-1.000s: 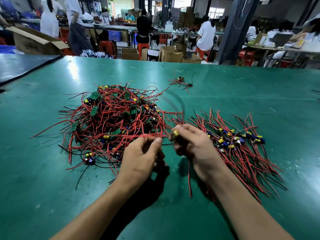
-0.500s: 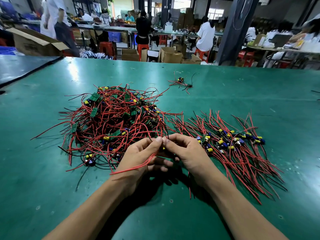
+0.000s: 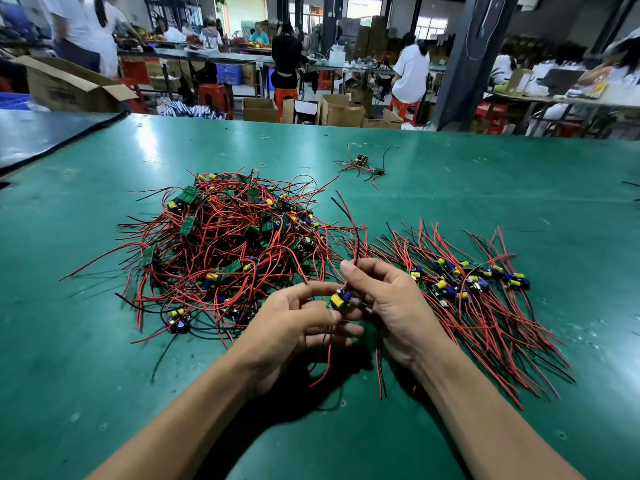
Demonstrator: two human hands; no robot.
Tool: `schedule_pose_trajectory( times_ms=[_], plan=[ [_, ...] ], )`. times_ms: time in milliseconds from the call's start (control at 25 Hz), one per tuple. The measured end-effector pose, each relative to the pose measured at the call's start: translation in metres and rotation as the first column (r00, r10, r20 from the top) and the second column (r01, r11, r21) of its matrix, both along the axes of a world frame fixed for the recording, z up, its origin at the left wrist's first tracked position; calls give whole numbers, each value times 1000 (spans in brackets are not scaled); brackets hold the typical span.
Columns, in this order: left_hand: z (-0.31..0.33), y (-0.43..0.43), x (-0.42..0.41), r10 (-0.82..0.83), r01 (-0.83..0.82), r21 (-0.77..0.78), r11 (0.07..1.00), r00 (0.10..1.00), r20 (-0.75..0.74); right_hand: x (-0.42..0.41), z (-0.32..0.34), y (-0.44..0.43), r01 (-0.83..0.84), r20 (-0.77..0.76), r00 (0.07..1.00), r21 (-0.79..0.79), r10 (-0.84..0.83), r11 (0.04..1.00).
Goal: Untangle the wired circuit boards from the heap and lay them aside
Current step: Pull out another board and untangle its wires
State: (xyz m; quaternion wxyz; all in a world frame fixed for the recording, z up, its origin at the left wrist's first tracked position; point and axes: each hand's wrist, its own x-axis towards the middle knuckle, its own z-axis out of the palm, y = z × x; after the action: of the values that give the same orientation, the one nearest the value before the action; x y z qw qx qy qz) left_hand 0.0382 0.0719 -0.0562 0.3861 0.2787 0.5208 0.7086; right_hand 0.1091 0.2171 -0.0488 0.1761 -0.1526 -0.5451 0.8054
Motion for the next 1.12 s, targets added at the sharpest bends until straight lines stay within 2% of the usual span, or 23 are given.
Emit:
schedule_pose_trajectory(
  times_ms=[160,280,400,480,600,720,800,880,1000,1120],
  plan=[
    [0,0,0,-2,1,-47,999,1000,-26,4,-3,-2,-173,81,983,154,162,973],
    [-2,1,-1,36,-41,-81,996,997,-65,3,-4,-3,-229,111,969,48,222,972],
    [-3,0,-1,78,-94,-122,988,988,-133,4,-2,-6,-285,133,951,39,278,958],
    [-4,0,1,86,-110,-132,985,981,-176,6,-3,-8,-348,183,928,108,325,931],
    [-2,1,4,73,-91,-112,990,984,-162,6,-6,-7,-372,242,918,247,315,895],
    [-1,2,5,90,-102,-109,989,990,-112,4,-3,1,-256,231,956,355,181,899],
    [2,3,8,116,-116,-91,989,993,-4,2,-3,6,-126,199,979,474,33,871],
    [4,4,10,125,-119,-81,990,990,68,0,-6,9,14,116,990,475,-79,880],
    [7,6,13,109,-104,-77,992,991,74,-6,-6,10,211,33,971,348,-237,913],
    [6,5,14,113,-107,-97,990,992,58,-9,-5,7,282,24,958,70,-284,957]
  ],
)
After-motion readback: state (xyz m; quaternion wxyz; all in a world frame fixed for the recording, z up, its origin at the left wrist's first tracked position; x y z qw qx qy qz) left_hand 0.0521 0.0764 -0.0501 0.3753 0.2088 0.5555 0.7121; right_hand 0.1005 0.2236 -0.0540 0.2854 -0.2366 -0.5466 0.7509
